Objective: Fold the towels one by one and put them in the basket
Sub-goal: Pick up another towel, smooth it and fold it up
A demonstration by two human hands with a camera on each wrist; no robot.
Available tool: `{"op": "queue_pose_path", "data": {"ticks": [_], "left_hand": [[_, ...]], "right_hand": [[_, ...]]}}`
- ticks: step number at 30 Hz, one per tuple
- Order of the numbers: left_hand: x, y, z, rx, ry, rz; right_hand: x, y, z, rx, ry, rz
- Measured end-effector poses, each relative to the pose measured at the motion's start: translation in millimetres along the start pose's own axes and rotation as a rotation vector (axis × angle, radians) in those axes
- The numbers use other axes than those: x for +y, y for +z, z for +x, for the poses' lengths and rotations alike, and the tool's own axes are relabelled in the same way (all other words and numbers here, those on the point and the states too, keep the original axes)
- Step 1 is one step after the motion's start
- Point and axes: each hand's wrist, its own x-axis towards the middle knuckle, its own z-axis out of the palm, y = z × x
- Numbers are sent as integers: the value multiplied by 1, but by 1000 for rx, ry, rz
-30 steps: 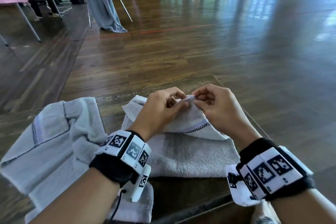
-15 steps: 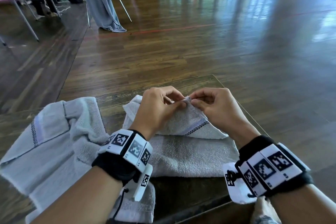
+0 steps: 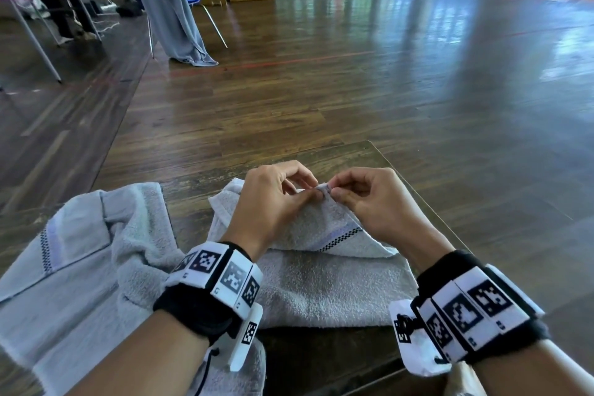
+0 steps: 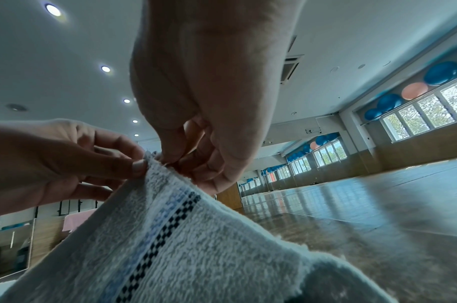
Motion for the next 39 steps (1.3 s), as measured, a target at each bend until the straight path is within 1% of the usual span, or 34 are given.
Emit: {"op": "queue_pose_path", "data": {"ticks": [10, 18, 24, 29, 33, 35, 37, 39], "left_hand": [[1, 0, 3, 16, 19, 51], [-1, -1, 3, 9, 0, 14], [0, -1, 2, -3, -7, -13], [1, -1, 2, -7, -21, -20], [5, 2, 1, -40, -38, -44], [5, 2, 2, -67, -81, -61], [2, 0, 3, -149, -120, -45], [-1, -2, 4, -237, -113, -40]], "right_hand": [[-1, 2, -1, -10, 10, 37], [-2, 2, 1, 26, -2, 3], [-1, 2, 1, 21, 2, -4], [-3, 3, 0, 17, -3, 38], [0, 4, 1, 8, -14, 8], [1, 2, 2, 7, -35, -6], [2, 2, 3, -4, -61, -21], [1, 3, 2, -18, -84, -47]]}}
